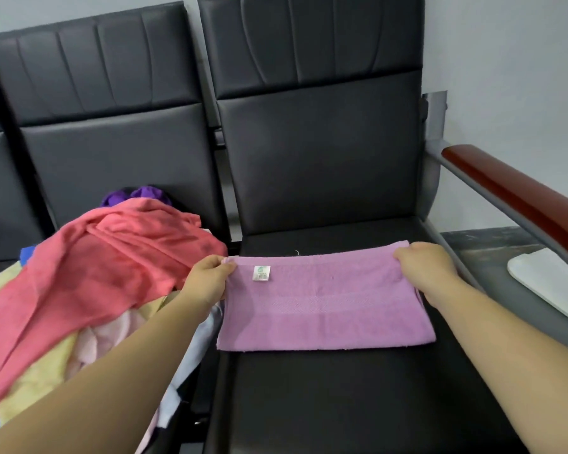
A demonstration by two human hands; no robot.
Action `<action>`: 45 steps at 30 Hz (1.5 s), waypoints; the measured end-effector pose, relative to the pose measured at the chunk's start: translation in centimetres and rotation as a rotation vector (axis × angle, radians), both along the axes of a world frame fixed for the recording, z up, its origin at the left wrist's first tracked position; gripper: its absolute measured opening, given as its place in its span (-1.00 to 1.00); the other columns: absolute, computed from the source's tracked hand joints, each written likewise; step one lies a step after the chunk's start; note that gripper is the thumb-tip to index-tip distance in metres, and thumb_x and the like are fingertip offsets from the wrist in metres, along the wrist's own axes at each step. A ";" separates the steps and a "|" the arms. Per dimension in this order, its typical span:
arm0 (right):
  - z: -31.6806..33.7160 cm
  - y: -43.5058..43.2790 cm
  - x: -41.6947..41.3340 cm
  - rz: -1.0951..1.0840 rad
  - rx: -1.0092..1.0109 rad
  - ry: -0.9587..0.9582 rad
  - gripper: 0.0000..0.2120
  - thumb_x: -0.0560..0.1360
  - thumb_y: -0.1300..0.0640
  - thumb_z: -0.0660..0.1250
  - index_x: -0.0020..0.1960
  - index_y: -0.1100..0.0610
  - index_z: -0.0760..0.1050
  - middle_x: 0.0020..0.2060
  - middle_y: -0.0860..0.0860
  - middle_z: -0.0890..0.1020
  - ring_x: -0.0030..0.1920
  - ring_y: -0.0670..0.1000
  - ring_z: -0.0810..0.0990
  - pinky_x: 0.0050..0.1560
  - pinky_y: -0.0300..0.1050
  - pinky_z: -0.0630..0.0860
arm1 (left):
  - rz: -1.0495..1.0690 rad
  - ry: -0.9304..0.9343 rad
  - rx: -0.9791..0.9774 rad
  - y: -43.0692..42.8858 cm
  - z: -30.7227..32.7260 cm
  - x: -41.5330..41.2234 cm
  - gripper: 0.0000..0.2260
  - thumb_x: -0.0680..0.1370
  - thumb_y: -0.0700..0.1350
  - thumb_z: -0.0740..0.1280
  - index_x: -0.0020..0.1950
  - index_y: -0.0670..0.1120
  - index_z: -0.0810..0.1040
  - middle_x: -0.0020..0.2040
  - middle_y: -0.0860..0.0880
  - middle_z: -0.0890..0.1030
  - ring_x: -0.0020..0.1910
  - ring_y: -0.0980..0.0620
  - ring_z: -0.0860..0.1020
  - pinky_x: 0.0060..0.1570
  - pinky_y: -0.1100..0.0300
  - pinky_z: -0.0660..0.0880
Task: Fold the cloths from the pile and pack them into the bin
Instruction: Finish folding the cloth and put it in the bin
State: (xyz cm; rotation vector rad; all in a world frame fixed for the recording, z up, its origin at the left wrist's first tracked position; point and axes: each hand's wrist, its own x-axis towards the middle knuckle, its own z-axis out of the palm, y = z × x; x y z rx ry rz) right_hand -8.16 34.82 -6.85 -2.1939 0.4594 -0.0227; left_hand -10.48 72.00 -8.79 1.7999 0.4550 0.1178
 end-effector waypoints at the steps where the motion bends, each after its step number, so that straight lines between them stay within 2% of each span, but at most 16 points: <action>1: -0.3 0.1 0.6 0.008 -0.046 -0.008 -0.77 0.60 0.15 0.19 -0.19 0.21 0.48 -0.22 0.16 0.55 -0.24 0.12 0.47 -0.26 -0.05 0.33 | 0.013 -0.006 0.047 0.0 -0.5 0.7 -0.83 0.64 -0.11 0.34 -0.15 -0.08 0.55 -0.27 -0.07 0.53 -0.32 -0.02 0.44 -0.31 0.13 0.38; 5: -2.0 0.5 2.0 0.042 -0.185 0.003 -0.75 0.64 0.11 0.16 -0.14 0.21 0.47 -0.20 0.10 0.56 -0.27 0.05 0.47 -0.32 -0.09 0.32 | 0.039 -0.027 0.275 -0.8 -2.4 2.6 -0.85 0.65 -0.05 0.31 -0.06 -0.08 0.55 -0.19 -0.01 0.58 -0.16 -0.03 0.52 -0.12 0.07 0.44; 10: -4.4 0.4 2.2 0.061 -0.437 0.022 -0.72 0.69 0.00 0.15 -0.14 0.08 0.46 -0.20 0.03 0.56 -0.24 0.03 0.54 -0.34 -0.09 0.37 | 0.043 -0.027 0.473 -1.9 -3.7 3.9 -0.82 0.65 -0.06 0.29 -0.01 -0.16 0.54 -0.21 0.01 0.56 -0.13 -0.10 0.51 -0.12 0.10 0.34; 13: -4.7 0.2 2.0 0.056 -0.444 0.004 -0.75 0.67 -0.03 0.20 -0.10 0.09 0.43 -0.21 0.03 0.56 -0.24 0.05 0.54 -0.32 -0.07 0.42 | 0.027 0.036 0.562 -2.5 -4.0 4.1 -0.83 0.63 -0.07 0.33 0.09 -0.17 0.52 -0.11 -0.02 0.54 -0.03 -0.15 0.54 -0.07 0.13 0.31; 16: -4.2 0.3 1.5 0.061 -0.391 0.008 -0.77 0.65 -0.05 0.29 0.09 0.11 0.39 -0.15 0.02 0.55 -0.22 0.04 0.55 -0.32 -0.07 0.44 | -0.034 0.097 0.585 -2.9 -3.5 3.4 -0.66 0.60 -0.08 0.38 0.32 -0.16 0.42 0.08 -0.05 0.54 0.17 -0.18 0.54 0.03 0.15 0.33; 19: -3.6 0.3 0.6 0.083 -0.395 -0.021 -0.62 0.61 -0.05 0.37 0.30 0.10 0.36 0.06 0.05 0.52 -0.05 0.05 0.50 -0.16 -0.03 0.48 | -0.082 0.129 0.628 -3.2 -2.9 2.2 -0.47 0.55 -0.02 0.43 0.46 -0.10 0.33 0.32 -0.16 0.43 0.28 -0.22 0.47 0.24 0.02 0.39; 23: -3.1 0.5 -1.0 0.176 -0.564 -0.064 -0.59 0.59 -0.07 0.36 0.38 0.03 0.41 0.24 0.07 0.46 0.14 0.08 0.43 0.09 0.01 0.51 | -0.132 0.131 0.869 -4.4 -2.3 -0.3 -0.50 0.54 0.09 0.41 0.42 0.00 0.40 0.33 -0.15 0.36 0.28 -0.25 0.42 0.30 -0.04 0.37; 26: -2.5 0.9 -2.2 0.334 -0.619 -0.054 -0.64 0.61 -0.06 0.32 0.37 0.02 0.44 0.27 0.04 0.47 0.20 0.08 0.46 0.13 -0.01 0.52 | -0.287 0.045 0.916 -6.6 -1.6 -2.8 -0.62 0.58 0.05 0.33 0.39 0.03 0.45 0.30 -0.05 0.46 0.22 -0.12 0.47 0.23 0.05 0.42; 28: -2.3 1.2 -3.1 0.442 -0.627 0.030 -0.67 0.63 -0.03 0.27 0.35 0.04 0.44 0.27 0.03 0.48 0.16 0.08 0.48 0.08 -0.01 0.53 | -0.460 0.028 0.857 -8.1 -1.2 -4.6 -0.68 0.63 0.09 0.25 0.36 0.05 0.43 0.13 0.05 0.57 0.08 0.00 0.53 0.09 0.09 0.47; 32: -1.2 2.6 -5.2 0.543 -0.759 0.186 -0.73 0.61 0.10 0.19 0.28 0.08 0.48 0.07 0.01 0.50 0.01 0.08 0.53 -0.09 -0.05 0.50 | -0.611 0.071 1.077 -8.9 -1.2 -5.8 -0.72 0.62 0.17 0.17 0.21 0.02 0.39 0.11 0.06 0.54 0.16 -0.06 0.50 0.20 -0.03 0.40; 34: 0.0 3.7 -6.9 0.649 -0.829 0.261 -0.79 0.59 0.09 0.22 0.18 0.06 0.52 -0.04 -0.03 0.53 -0.06 0.05 0.56 -0.17 -0.09 0.49 | -0.603 0.147 1.162 -8.3 -1.1 -5.1 -0.70 0.58 0.22 0.15 0.15 0.06 0.43 0.19 0.07 0.51 0.26 -0.05 0.43 0.30 -0.13 0.31; 37: 1.2 5.2 -9.3 0.856 -0.804 0.311 -0.84 0.55 0.00 0.29 0.06 0.06 0.52 -0.08 -0.01 0.59 -0.09 0.05 0.61 -0.20 -0.07 0.55 | -0.527 0.248 1.245 -7.4 -1.4 -4.4 -0.59 0.57 0.24 0.17 0.40 0.20 0.40 0.44 0.05 0.34 0.39 -0.13 0.31 0.38 -0.19 0.25; 39: 1.2 5.7 -10.5 0.931 -0.675 0.305 -0.74 0.51 -0.07 0.36 0.11 0.06 0.57 0.02 0.00 0.65 0.01 0.07 0.65 -0.01 -0.01 0.61 | -0.461 0.243 1.153 -7.2 -1.8 -5.1 -0.59 0.59 0.21 0.21 0.45 0.23 0.37 0.43 0.02 0.31 0.35 -0.15 0.35 0.36 -0.11 0.34; 41: 1.1 5.7 -11.1 0.945 -0.592 0.272 -0.70 0.48 -0.11 0.43 0.13 0.01 0.58 0.05 -0.08 0.63 0.04 0.02 0.62 0.08 -0.03 0.61 | -0.477 0.168 0.900 -7.4 -2.1 -6.7 -0.59 0.58 0.14 0.30 0.43 0.16 0.40 0.38 0.02 0.33 0.30 -0.12 0.41 0.36 -0.02 0.38; 43: 0.8 5.3 -11.2 0.949 -0.563 0.239 -0.70 0.46 -0.11 0.46 0.13 -0.04 0.56 0.01 -0.14 0.58 0.00 -0.04 0.58 0.06 -0.09 0.58 | -0.580 0.102 0.619 -8.4 -1.5 -9.1 -0.62 0.57 0.00 0.35 0.39 0.13 0.43 0.36 0.08 0.33 0.32 0.00 0.43 0.34 0.18 0.35; 45: 0.7 4.9 -11.0 0.947 -0.529 0.240 -0.69 0.44 -0.11 0.49 0.12 -0.06 0.55 -0.04 -0.16 0.55 -0.06 -0.08 0.55 -0.04 -0.15 0.55 | -0.692 0.124 0.368 -9.5 -0.4 -11.8 -0.63 0.49 -0.11 0.36 0.28 0.12 0.48 0.31 0.11 0.43 0.30 0.12 0.44 0.26 0.33 0.34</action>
